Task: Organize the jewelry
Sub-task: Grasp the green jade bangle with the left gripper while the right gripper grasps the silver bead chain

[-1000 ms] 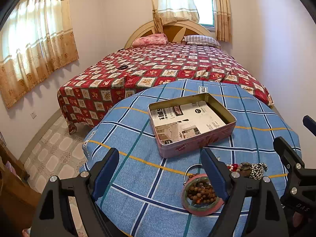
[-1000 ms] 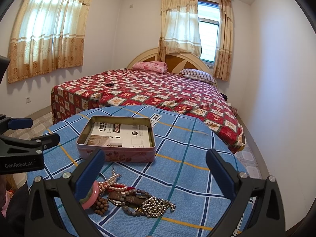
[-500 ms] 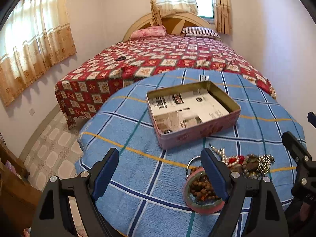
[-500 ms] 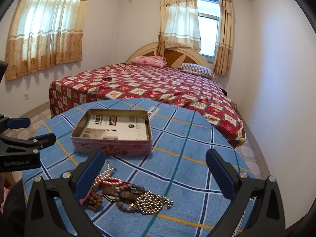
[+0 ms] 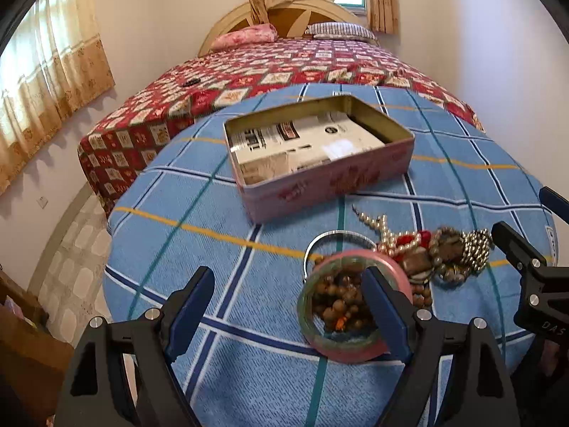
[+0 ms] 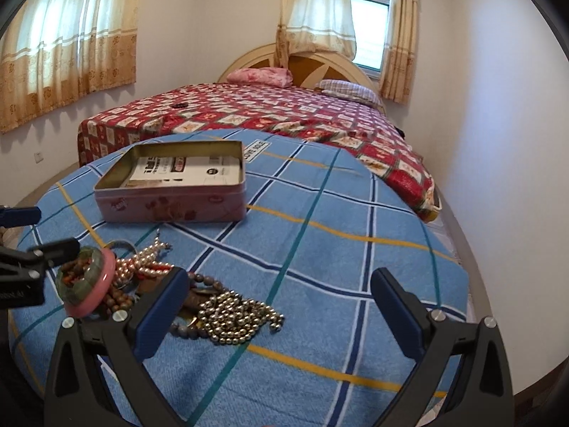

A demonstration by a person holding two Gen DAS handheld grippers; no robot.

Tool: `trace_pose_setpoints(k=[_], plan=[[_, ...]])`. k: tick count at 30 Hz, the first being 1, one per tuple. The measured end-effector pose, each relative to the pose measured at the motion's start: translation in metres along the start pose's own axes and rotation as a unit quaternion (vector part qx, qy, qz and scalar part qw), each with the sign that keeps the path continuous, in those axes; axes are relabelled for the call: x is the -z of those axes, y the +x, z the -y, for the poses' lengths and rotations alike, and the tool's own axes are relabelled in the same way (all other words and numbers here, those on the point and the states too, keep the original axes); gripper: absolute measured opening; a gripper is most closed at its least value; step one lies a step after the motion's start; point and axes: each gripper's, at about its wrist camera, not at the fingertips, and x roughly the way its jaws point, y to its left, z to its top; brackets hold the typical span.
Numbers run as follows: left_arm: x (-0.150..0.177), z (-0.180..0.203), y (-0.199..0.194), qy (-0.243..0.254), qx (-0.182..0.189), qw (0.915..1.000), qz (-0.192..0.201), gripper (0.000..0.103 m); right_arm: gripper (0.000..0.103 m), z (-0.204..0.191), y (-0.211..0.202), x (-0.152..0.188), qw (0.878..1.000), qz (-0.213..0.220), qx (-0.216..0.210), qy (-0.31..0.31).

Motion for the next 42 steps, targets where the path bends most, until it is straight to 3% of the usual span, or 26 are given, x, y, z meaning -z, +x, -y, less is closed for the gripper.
trace_pose_setpoints(k=[4,6,8,10,12,18,27,30,32,34,35,36,37,38,39,42], plan=[[0.003,0.007,0.003,0.013,0.014,0.9998,0.003,0.083,0.103,0.001,0.007,0.003,1.000,-0.005,-0.006,-0.001],[0.004,0.008,0.006,0.016,0.029,0.9994,-0.001,0.052,0.103,0.002,0.009,0.004,1.000,-0.008,-0.007,0.001],[0.004,0.007,0.012,0.009,0.049,0.9987,-0.014,0.037,0.103,0.002,0.011,0.005,1.000,-0.011,-0.007,0.004],[0.005,0.006,0.013,0.005,0.049,0.9987,-0.012,0.034,0.103,0.003,0.013,0.005,1.000,-0.015,-0.008,0.005],[0.003,0.002,0.012,0.001,0.048,0.9988,-0.007,0.010,0.102,0.004,0.015,0.005,1.000,-0.016,-0.009,0.007],[-0.007,0.003,0.001,0.008,0.065,0.9977,0.019,0.000,0.093,0.007,0.020,0.006,0.999,-0.024,-0.021,0.012],[-0.014,-0.012,-0.002,-0.010,0.071,0.9970,0.031,0.000,0.073,0.002,0.027,0.008,0.998,-0.044,-0.045,0.002],[-0.015,-0.017,0.000,-0.017,0.073,0.9969,0.026,0.000,0.059,-0.003,0.033,0.010,0.997,-0.058,-0.059,-0.007],[-0.014,-0.015,0.004,-0.010,0.068,0.9975,0.016,0.000,0.057,-0.004,0.034,0.011,0.996,-0.059,-0.067,-0.006],[-0.013,-0.015,0.008,-0.017,0.061,0.9980,0.006,0.001,0.046,-0.005,0.034,0.011,0.995,-0.060,-0.080,-0.007],[-0.012,-0.015,0.010,-0.019,0.063,0.9978,-0.001,0.004,0.035,-0.005,0.033,0.011,0.994,-0.061,-0.087,-0.006],[-0.011,-0.015,0.013,-0.021,0.066,0.9976,-0.009,0.015,0.021,-0.006,0.034,0.012,0.994,-0.067,-0.086,-0.009],[-0.009,-0.015,0.015,-0.023,0.070,0.9972,-0.014,0.024,0.019,-0.006,0.035,0.013,0.993,-0.070,-0.090,-0.009],[-0.007,-0.016,0.016,-0.028,0.071,0.9969,-0.016,0.049,0.019,-0.005,0.035,0.014,0.993,-0.071,-0.095,-0.005],[-0.006,-0.016,0.016,-0.032,0.071,0.9968,-0.015,0.065,0.016,-0.003,0.036,0.014,0.993,-0.072,-0.098,0.000],[-0.003,-0.016,0.017,-0.034,0.079,0.9962,-0.012,0.066,0.016,-0.001,0.037,0.014,0.992,-0.074,-0.099,0.004]])
